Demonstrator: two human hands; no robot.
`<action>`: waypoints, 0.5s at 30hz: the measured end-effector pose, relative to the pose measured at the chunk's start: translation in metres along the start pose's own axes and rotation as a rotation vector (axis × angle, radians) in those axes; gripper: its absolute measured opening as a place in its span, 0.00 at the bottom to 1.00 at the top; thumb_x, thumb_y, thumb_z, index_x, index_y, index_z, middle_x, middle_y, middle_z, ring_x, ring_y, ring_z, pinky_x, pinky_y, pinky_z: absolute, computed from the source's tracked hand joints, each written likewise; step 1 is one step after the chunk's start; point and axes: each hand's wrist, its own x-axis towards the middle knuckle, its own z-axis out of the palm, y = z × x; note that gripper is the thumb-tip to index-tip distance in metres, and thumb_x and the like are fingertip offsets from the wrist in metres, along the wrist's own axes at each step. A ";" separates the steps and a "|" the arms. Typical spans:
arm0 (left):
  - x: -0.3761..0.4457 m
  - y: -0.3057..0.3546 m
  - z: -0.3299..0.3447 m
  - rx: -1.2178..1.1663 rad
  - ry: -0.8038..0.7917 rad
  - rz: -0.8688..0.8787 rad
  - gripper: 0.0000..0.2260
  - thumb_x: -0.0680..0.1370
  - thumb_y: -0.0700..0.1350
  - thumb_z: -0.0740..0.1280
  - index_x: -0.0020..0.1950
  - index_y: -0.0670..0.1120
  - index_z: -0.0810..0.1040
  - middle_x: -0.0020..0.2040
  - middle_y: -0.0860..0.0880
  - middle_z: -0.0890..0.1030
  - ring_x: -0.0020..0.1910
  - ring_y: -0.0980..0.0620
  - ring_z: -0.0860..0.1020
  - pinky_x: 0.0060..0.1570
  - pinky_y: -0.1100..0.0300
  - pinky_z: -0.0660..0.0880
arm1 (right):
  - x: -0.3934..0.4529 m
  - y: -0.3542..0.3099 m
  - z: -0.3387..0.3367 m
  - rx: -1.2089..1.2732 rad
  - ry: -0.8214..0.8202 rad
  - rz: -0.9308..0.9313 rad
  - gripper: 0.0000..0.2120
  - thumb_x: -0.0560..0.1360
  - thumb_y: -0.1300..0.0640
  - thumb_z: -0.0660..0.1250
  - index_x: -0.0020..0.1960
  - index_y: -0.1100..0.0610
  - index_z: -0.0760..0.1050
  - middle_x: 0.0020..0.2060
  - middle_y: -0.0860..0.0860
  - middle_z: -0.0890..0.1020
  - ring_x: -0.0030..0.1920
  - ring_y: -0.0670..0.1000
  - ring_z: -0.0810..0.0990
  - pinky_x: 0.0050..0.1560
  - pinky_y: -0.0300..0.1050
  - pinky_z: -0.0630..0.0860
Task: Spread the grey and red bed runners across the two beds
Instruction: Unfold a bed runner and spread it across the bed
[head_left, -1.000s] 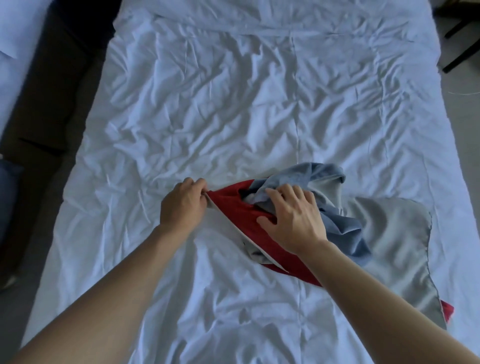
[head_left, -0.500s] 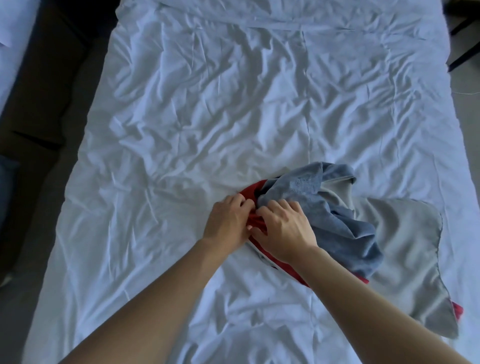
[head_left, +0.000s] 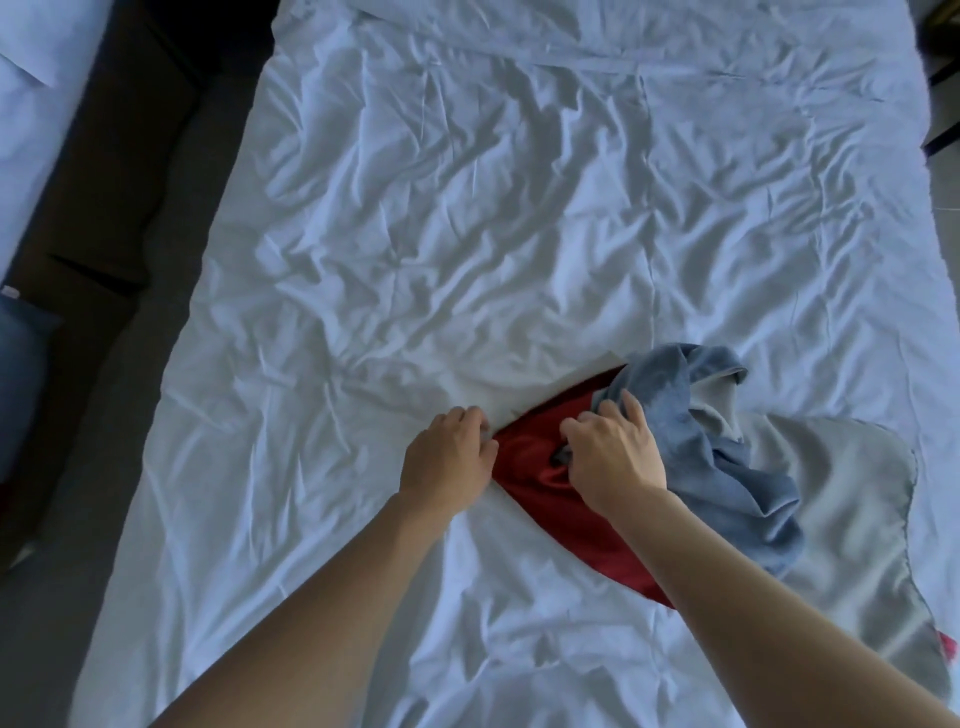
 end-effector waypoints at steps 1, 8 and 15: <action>0.008 0.005 -0.001 -0.007 0.016 0.013 0.10 0.81 0.50 0.61 0.59 0.48 0.74 0.53 0.52 0.78 0.50 0.50 0.76 0.42 0.57 0.72 | -0.006 -0.001 -0.001 0.014 -0.001 -0.009 0.06 0.74 0.56 0.63 0.47 0.49 0.78 0.43 0.47 0.81 0.57 0.54 0.75 0.76 0.55 0.52; 0.061 0.066 0.011 0.043 -0.125 0.129 0.17 0.82 0.55 0.57 0.66 0.47 0.73 0.61 0.49 0.78 0.59 0.47 0.75 0.54 0.51 0.73 | -0.066 -0.002 0.004 0.126 0.057 0.011 0.03 0.61 0.58 0.66 0.32 0.51 0.77 0.29 0.49 0.79 0.40 0.55 0.79 0.69 0.58 0.70; 0.077 0.112 0.030 0.001 -0.199 0.127 0.24 0.76 0.64 0.62 0.58 0.45 0.76 0.56 0.47 0.80 0.55 0.44 0.79 0.50 0.52 0.73 | -0.066 0.017 -0.003 0.261 0.209 0.036 0.02 0.69 0.56 0.65 0.38 0.52 0.76 0.34 0.48 0.76 0.39 0.53 0.76 0.56 0.51 0.75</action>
